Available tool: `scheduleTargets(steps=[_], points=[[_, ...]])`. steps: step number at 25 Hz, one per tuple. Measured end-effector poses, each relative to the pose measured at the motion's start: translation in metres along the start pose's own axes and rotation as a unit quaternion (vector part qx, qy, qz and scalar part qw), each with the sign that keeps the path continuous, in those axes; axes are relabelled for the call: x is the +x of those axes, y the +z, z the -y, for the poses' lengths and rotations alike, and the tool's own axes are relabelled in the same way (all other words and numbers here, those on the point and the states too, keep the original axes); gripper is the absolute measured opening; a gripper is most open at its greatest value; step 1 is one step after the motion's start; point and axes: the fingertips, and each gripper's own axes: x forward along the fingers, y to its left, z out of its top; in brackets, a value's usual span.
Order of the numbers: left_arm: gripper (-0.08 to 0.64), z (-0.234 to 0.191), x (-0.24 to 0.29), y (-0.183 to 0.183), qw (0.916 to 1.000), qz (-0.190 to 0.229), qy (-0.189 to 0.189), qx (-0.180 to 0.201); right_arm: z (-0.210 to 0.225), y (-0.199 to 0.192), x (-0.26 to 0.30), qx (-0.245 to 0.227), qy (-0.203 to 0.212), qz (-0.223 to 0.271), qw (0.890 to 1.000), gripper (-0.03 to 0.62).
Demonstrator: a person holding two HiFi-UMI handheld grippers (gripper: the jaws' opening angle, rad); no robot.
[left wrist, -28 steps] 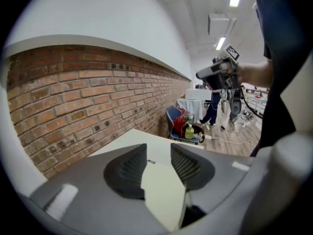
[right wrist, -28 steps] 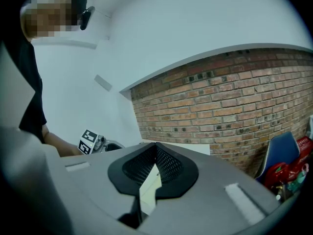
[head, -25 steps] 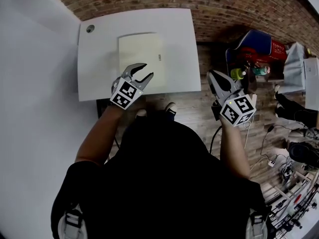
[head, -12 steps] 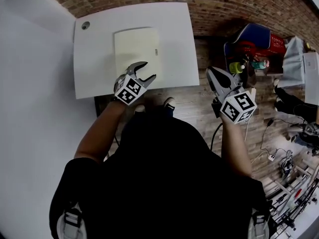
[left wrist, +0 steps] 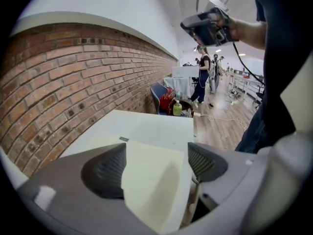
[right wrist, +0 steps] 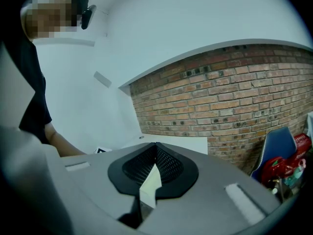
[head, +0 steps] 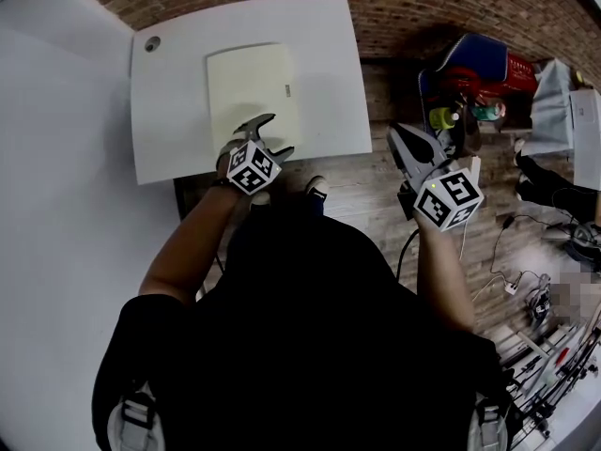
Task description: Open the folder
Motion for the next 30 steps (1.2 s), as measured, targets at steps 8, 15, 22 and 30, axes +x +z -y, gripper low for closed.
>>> scheduleTargets(steps=[8, 15, 22, 30], points=[[0.402, 0.011, 0.022, -0.011, 0.9988, -0.02, 0.01, 0.044, 0.003, -0.004, -0.005, 0.0, -0.002, -0.003, 1.0, 0.003], [0.405, 0.018, 0.041, -0.028, 0.9932, -0.054, 0.023, 0.101, 0.007, -0.006, -0.007, 0.003, -0.006, -0.004, 1.0, 0.003], [0.414, 0.012, 0.05, -0.037, 0.9843, -0.073, 0.053, 0.151, 0.01, -0.009, -0.007, 0.007, -0.009, -0.006, 1.0, 0.003], [0.414, 0.005, 0.056, -0.04, 0.9764, -0.077, 0.078, 0.186, 0.012, -0.01, -0.008, 0.007, -0.009, -0.008, 1.0, 0.003]])
